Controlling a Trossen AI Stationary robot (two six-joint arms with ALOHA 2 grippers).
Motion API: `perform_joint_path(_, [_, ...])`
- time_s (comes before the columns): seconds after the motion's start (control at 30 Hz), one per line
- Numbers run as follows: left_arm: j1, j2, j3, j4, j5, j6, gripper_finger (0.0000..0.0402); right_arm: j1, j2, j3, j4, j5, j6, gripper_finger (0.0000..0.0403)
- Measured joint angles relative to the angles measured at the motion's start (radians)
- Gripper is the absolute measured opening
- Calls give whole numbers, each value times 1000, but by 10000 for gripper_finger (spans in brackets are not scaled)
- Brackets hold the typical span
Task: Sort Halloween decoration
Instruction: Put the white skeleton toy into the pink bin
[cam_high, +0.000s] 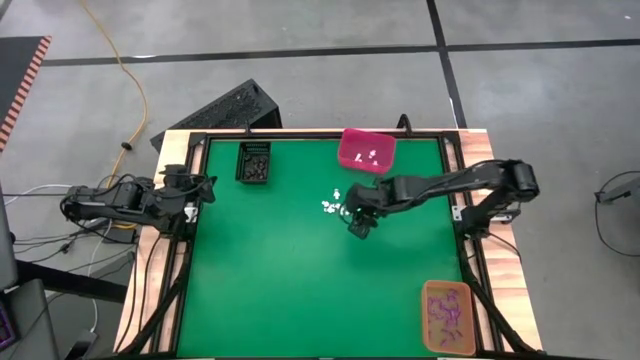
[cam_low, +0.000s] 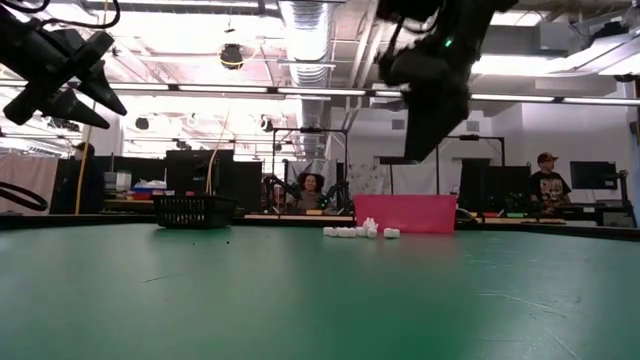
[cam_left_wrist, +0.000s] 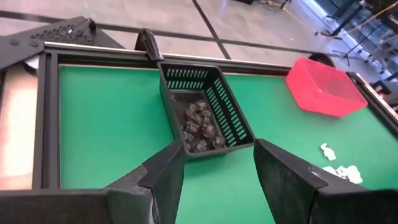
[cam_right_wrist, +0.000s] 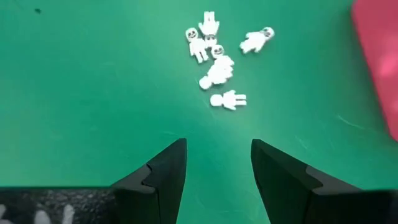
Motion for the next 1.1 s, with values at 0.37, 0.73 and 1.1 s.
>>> perform_joint_path(0.37, [0,0,0,-1,97,77,183,-90,178,0,178,-200,-547,207])
perform_joint_path(0.73, [0,0,0,-1,140,92,183,-199,284,0,173,-253,-781,207])
perform_joint_path(1.1, [0,0,0,-3,124,91,183,-223,298,0,222,-260,-853,207])
